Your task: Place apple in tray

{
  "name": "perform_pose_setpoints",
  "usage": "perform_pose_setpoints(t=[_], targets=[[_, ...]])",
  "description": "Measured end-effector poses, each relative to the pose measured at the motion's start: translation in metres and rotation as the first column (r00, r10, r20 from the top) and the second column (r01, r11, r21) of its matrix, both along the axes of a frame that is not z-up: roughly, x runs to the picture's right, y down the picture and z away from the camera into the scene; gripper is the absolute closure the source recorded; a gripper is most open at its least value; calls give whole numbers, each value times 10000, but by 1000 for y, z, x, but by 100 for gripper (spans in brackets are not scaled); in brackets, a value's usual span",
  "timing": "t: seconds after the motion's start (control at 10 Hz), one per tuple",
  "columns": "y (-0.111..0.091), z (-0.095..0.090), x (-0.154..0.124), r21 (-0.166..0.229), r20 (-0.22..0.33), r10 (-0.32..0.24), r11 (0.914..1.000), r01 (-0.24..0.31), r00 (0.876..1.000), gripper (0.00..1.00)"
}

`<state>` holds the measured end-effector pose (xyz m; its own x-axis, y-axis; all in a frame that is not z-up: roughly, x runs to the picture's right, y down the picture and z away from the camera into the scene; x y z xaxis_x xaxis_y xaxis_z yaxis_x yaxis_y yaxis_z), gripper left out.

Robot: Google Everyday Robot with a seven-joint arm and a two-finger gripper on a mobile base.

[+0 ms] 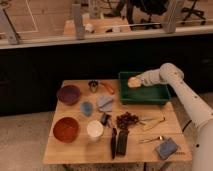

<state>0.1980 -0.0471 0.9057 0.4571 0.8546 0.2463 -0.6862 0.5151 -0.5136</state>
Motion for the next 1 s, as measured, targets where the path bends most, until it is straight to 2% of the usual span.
perform_pose_setpoints(t=[0.3, 0.6, 1.0], targets=[[0, 0, 0, -1, -2, 0, 10000, 0, 10000, 48], [0, 0, 0, 0, -2, 0, 10000, 0, 10000, 22], [0, 0, 0, -2, -1, 0, 10000, 0, 10000, 20]])
